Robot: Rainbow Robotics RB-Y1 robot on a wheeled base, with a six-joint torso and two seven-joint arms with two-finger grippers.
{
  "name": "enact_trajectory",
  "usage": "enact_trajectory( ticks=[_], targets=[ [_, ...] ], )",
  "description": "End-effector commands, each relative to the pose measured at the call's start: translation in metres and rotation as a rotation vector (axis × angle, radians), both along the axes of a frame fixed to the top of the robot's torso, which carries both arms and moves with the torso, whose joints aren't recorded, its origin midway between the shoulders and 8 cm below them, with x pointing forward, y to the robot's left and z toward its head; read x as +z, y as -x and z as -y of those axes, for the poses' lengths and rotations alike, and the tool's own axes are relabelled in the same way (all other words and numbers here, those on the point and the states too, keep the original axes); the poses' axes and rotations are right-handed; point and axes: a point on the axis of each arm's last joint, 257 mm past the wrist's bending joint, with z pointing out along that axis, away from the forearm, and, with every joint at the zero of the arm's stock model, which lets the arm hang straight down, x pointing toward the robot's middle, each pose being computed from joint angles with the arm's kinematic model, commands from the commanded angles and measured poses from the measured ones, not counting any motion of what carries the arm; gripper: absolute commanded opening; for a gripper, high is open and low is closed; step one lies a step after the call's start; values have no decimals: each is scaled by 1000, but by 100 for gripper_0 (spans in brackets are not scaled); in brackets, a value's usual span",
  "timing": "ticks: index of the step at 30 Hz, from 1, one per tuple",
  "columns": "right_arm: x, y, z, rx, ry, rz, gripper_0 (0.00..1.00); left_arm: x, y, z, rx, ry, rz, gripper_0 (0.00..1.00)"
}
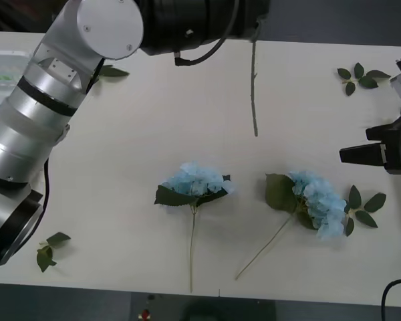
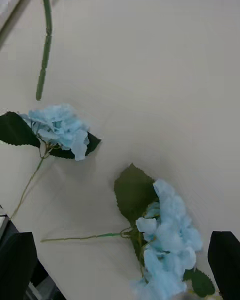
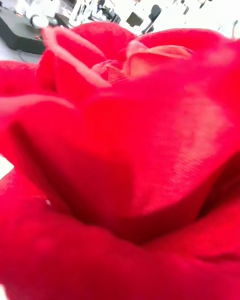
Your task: Put the red flowers into the right box and the blue flowers into the left box
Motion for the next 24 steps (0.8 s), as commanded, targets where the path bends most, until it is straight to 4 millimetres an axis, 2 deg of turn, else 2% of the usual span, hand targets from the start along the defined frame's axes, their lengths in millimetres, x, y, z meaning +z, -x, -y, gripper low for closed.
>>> enact_trajectory(
  ticks=[1,6,14,19,24],
  targets=[
    [18,-6,-14,129,-44,112,100,36,5,14,-5,67,-19,0],
    [28,-10,-25,240,-117,176,100,37,7,19,-8,80,-26,0],
    [32,-12,-42,318,-356,45,100,40,9,23,-18,110,-35,0],
    [46,-14,-54,362,-545,-61,100,40,9,23,-18,110,-35,0],
    [58,-27,-61,364,-595,-105,100,40,9,23,-18,110,-35,0]
  ],
)
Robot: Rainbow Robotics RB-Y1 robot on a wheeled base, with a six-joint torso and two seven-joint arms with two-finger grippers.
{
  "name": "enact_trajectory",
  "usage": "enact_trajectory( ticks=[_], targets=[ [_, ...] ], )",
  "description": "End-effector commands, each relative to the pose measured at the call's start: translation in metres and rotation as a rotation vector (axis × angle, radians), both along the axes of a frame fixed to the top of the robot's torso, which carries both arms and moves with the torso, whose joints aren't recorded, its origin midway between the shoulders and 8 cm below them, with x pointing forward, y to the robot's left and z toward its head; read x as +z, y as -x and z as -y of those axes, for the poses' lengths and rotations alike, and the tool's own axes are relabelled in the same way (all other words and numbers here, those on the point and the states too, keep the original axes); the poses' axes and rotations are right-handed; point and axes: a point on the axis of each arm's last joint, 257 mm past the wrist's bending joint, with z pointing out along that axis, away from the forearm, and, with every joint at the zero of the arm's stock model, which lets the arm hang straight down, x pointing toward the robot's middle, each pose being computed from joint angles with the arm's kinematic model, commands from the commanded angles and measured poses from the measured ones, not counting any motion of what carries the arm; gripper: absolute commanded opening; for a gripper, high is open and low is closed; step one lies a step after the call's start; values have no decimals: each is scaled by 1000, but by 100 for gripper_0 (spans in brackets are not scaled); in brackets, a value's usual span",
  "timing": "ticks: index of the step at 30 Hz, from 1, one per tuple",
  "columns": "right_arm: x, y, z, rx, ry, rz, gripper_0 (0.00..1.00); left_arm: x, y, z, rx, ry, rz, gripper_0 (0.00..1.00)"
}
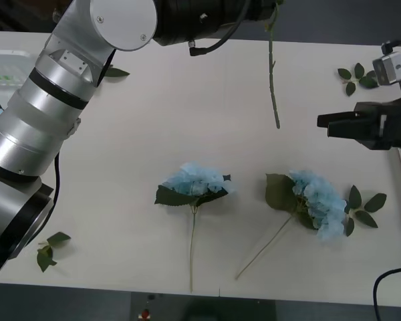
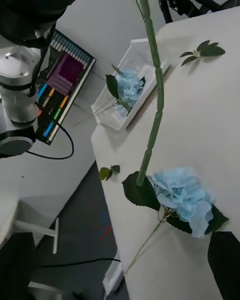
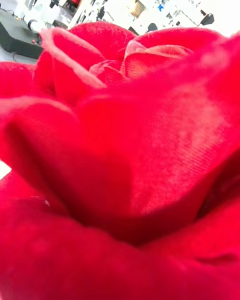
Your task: Put the red flowers into the right box and the blue flowers into the left box
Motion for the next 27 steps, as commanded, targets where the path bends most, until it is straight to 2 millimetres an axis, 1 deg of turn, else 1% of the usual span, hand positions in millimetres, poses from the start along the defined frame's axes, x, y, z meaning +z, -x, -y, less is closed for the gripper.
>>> enact_trajectory(
  ticks=[1,4,9,10,12,16,18,21,25,26,27],
  targets=[
    [28,-13,0,-3,-13,3,100,20,8,8,-19,34,3,0],
    [36,-20,-5,-11,-28,-27,100,20,8,8,-19,34,3,0],
    [50,-37,-28,-25,-52,-42,100,20,8,8,-19,34,3,0],
    [50,-39,-31,-29,-54,-41,100,20,8,8,-19,34,3,0],
    [55,-46,-41,-38,-63,-35,100,20,8,8,-19,34,3,0],
    [57,-57,-61,-48,-74,-30,100,20,8,8,-19,34,3,0],
    [58,-65,-75,-62,-82,-29,100,20,8,8,-19,34,3,0],
    [55,-74,-89,-81,-90,-34,100,20,8,8,-19,34,3,0],
    [50,-80,-101,-97,-98,-43,100,20,8,8,-19,34,3,0],
    [50,-81,-104,-98,-102,-47,89,20,8,8,-19,34,3,0],
    [50,-81,-105,-99,-104,-49,70,20,8,8,-19,34,3,0]
  ],
)
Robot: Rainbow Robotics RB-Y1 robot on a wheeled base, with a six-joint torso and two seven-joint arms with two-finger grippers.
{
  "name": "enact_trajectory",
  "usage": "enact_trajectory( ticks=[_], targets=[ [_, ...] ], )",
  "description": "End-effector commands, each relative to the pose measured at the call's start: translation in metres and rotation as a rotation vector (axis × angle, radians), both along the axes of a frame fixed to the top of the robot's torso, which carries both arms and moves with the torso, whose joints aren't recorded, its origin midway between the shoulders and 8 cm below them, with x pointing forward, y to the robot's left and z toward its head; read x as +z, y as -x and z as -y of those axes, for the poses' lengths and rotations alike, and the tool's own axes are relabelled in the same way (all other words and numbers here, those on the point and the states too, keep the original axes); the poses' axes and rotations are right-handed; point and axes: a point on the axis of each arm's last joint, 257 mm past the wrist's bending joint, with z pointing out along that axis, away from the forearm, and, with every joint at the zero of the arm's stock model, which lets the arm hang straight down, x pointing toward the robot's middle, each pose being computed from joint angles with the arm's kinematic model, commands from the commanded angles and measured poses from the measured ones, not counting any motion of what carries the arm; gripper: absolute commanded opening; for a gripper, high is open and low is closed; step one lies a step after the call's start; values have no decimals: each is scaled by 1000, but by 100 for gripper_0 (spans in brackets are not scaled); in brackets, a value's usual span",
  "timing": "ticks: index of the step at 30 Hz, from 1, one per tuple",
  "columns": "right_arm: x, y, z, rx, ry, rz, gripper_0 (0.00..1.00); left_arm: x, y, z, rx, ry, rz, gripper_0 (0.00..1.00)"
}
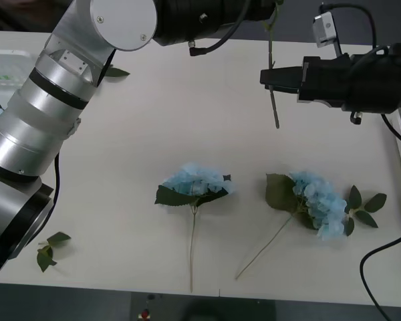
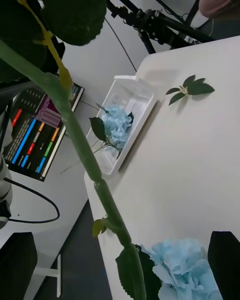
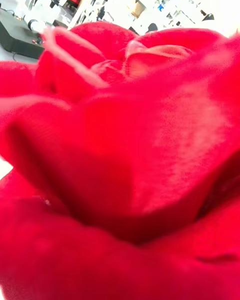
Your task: Put the red flowers into the right box and the blue flowers into the left box
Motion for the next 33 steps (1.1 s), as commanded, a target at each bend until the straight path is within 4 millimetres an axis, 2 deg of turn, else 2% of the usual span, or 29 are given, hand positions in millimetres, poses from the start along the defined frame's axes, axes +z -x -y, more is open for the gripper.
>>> enact_trajectory(
  ticks=[1,2,3,4,20,21,22,23,33],
  targets=[
    [23,0,-15,13,-53,7,42,21,9,8,-19,34,3,0],
    [23,0,-15,12,-52,5,33,21,9,8,-19,34,3,0],
    [23,0,-17,14,-56,2,13,21,9,8,-19,34,3,0],
    [23,1,-18,14,-59,-3,0,21,9,8,-19,34,3,0],
    [25,1,-20,17,-78,-15,0,21,9,8,-19,34,3,0],
    [26,1,-19,15,-78,-14,0,21,9,8,-19,34,3,24],
    [25,1,-20,16,-77,-14,0,21,9,8,-19,34,3,89],
    [26,1,-20,17,-78,-15,0,21,9,8,-19,34,3,100],
    [29,3,-20,23,-94,-15,0,21,9,8,-19,34,3,100]
  ],
)
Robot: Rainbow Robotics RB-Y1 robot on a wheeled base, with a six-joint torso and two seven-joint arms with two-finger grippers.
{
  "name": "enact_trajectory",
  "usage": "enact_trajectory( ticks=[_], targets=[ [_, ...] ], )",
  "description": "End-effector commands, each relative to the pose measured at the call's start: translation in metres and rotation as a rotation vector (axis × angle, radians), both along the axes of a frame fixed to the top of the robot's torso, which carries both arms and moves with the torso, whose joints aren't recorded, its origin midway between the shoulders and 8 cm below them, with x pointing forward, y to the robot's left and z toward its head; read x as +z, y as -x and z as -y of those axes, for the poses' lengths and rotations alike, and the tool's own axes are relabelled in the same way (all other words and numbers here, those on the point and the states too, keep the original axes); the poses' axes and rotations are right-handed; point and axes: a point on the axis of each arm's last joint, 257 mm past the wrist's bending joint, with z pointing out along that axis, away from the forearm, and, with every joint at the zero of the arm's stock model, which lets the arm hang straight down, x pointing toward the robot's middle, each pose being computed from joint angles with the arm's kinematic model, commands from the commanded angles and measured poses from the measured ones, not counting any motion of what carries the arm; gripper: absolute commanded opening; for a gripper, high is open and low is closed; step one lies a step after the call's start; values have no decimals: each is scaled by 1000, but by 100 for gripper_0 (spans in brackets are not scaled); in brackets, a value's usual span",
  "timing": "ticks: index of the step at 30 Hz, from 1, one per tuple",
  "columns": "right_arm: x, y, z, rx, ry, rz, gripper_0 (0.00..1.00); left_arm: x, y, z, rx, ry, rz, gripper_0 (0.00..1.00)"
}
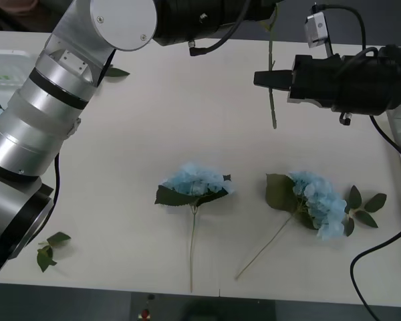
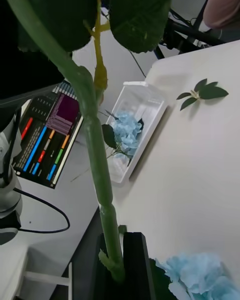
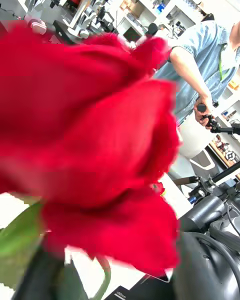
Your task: Put the red flowers into the right box and the blue flowers into the left box
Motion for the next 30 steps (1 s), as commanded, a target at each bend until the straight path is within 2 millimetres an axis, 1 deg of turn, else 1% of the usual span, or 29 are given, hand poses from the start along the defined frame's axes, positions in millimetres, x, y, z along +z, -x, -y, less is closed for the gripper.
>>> enact_trajectory(
  ticks=[1,5,8,11,12,13,14,15,16,17,18,19,21,22,23,24,26,27,28,29,30],
  targets=[
    [21,2,-5,12,-35,0,0,21,9,8,-19,34,3,100],
    [22,2,3,5,-37,-5,0,21,9,8,-19,34,3,100],
    [19,3,18,-7,-28,-13,0,21,9,8,-19,34,3,100],
    [17,7,43,-23,-15,-28,0,21,9,8,-19,34,3,100],
    [16,8,48,-27,-10,-32,0,21,9,8,-19,34,3,100],
    [16,10,59,-34,-2,-35,0,21,9,8,-19,34,3,100],
    [15,13,69,-38,3,-41,0,-16,0,1,2,6,-56,100],
    [16,14,78,-46,10,-44,0,-26,-1,-1,7,0,-73,100],
    [15,16,88,-54,17,-49,0,-25,-2,-3,5,7,-75,100],
    [13,19,103,-70,34,-58,0,-32,0,-7,2,12,-91,100],
    [13,21,116,-87,48,-60,0,-34,2,-10,-7,12,-97,100],
    [12,22,125,-98,58,-65,0,-39,4,-12,-14,5,-107,100],
    [6,30,162,-148,99,-102,0,-51,18,-21,-56,-26,-133,100],
    [5,33,171,-162,110,-117,0,-53,23,-22,-70,-37,-138,100],
    [2,37,191,-195,132,-149,0,-60,32,-28,-92,-55,-161,100],
    [0,41,205,-222,149,-167,0,-62,39,-32,-107,-66,-171,100],
    [-8,49,245,-300,218,-212,0,-74,55,-40,-140,-98,-201,100],
    [-12,54,268,-348,266,-234,0,-83,64,-44,-154,-118,-213,100],
    [-15,56,279,-371,291,-250,0,-87,67,-49,-155,-125,-219,100],
    [-21,63,309,-438,361,-284,0,-98,76,-62,-156,-146,-229,100],
    [-25,66,320,-462,390,-301,0,-101,79,-66,-157,-152,-231,100]
  ],
)
